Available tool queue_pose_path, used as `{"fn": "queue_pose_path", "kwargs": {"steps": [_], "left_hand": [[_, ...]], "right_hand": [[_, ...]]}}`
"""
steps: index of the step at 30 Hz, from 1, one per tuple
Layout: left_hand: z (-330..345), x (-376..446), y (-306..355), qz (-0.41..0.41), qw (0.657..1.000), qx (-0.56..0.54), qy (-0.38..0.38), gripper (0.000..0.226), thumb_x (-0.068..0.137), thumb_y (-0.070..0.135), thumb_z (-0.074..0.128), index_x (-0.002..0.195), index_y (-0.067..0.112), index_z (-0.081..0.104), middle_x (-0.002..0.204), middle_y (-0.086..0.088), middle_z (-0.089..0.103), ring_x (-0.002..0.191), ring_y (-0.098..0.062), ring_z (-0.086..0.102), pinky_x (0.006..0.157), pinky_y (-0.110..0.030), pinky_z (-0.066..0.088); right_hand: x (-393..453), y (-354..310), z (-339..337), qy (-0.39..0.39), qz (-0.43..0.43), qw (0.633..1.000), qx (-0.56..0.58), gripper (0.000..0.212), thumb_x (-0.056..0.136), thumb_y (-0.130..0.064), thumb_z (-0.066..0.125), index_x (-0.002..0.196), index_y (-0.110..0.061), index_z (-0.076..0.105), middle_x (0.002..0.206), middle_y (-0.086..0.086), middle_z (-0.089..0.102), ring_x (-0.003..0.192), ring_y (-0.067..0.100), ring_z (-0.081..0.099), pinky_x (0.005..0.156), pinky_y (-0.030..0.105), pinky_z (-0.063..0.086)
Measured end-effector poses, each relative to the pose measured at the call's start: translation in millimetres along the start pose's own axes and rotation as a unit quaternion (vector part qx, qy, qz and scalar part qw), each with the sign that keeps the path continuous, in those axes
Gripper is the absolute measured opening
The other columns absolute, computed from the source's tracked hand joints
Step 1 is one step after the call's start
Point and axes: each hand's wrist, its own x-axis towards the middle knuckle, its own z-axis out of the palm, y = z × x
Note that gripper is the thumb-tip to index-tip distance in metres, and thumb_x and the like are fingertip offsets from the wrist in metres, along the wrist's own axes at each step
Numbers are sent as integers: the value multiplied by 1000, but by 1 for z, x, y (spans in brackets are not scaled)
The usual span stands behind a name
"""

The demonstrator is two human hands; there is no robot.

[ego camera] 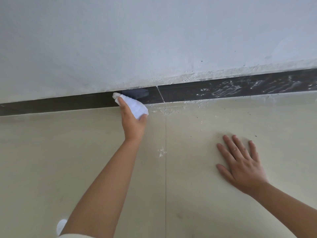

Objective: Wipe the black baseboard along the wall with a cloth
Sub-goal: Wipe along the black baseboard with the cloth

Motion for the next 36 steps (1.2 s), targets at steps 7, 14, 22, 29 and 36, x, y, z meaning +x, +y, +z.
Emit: {"fn": "queue_pose_path", "kwargs": {"steps": [7, 14, 22, 29, 36], "left_hand": [[-4, 17, -6, -35, 996, 68, 40, 87, 82, 2, 58, 142, 3, -5, 153, -13, 1, 139, -25, 17, 103, -21, 17], [46, -24, 31, -2, 1000, -11, -27, 85, 79, 0, 59, 142, 4, 2, 150, -16, 17, 131, -31, 32, 91, -19, 23], [34, -16, 26, -36, 999, -3, 5, 88, 79, 2, 60, 143, 5, -2, 150, -14, 17, 134, -29, 29, 99, -22, 23], [56, -32, 60, -52, 995, -59, -54, 91, 81, 5, 61, 143, 8, -6, 150, -13, 17, 134, -26, 29, 103, -26, 26], [62, -30, 67, -139, 983, -113, -49, 90, 82, 6, 56, 143, 16, -10, 148, -8, 23, 131, -24, 34, 104, -29, 32]], "right_hand": [[0, -1, 0, -15, 9, 999, 34, 79, 94, -54, 2, 117, -8, 62, 129, 16, 54, 138, 24, 10, 107, 43, 4], [0, -1, 0, 7, 3, 998, 68, 80, 94, -55, 2, 116, -8, 63, 129, 15, 55, 140, 6, -14, 110, 40, 0], [0, 0, 2, 27, 3, 997, 76, 79, 94, -54, 2, 116, -9, 63, 129, 15, 54, 139, 4, -16, 108, 42, 4], [0, 1, 4, 44, -4, 997, 68, 78, 94, -53, 3, 116, -10, 63, 129, 13, 55, 140, 6, -14, 107, 42, 5], [0, 1, 6, 42, -3, 997, 72, 80, 94, -55, 2, 115, -9, 64, 128, 14, 55, 139, 4, -15, 110, 40, 2]]}}
